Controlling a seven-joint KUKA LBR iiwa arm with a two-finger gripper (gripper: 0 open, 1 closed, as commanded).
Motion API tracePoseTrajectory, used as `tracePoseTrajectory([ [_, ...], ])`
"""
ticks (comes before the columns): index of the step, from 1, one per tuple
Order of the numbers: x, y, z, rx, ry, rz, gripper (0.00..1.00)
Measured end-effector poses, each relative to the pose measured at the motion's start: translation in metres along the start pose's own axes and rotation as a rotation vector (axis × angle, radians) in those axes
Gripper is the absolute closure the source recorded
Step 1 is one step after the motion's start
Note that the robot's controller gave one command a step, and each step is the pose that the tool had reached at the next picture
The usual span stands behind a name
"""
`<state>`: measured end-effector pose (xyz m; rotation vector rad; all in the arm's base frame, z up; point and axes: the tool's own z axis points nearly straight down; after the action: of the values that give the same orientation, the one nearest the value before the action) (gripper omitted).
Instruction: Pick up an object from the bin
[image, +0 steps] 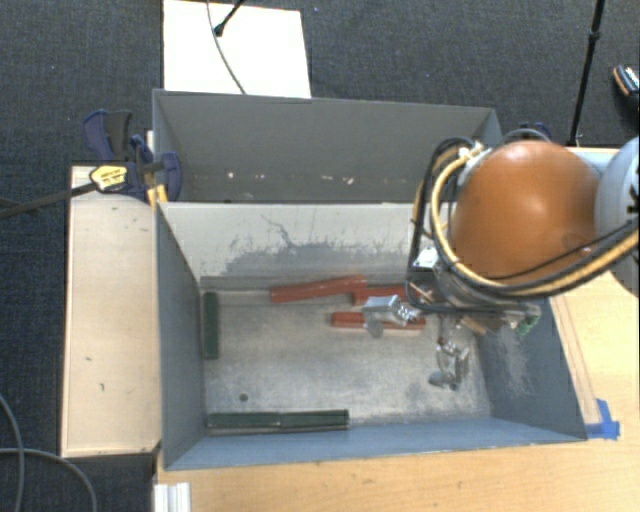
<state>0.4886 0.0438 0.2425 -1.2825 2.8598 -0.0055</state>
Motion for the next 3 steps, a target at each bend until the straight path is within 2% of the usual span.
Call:
tracePoseTrajectory([
  [1, 0.019, -0.01, 0.161, -0.012, 0.005, -0.415, 0.0],
  [2, 0.067, -0.081, 0.085, -0.002, 0.003, -0.875, 0.0],
  [3, 0.112, -0.088, 0.173, -0.011, -0.007, -1.286, 0.0],
])
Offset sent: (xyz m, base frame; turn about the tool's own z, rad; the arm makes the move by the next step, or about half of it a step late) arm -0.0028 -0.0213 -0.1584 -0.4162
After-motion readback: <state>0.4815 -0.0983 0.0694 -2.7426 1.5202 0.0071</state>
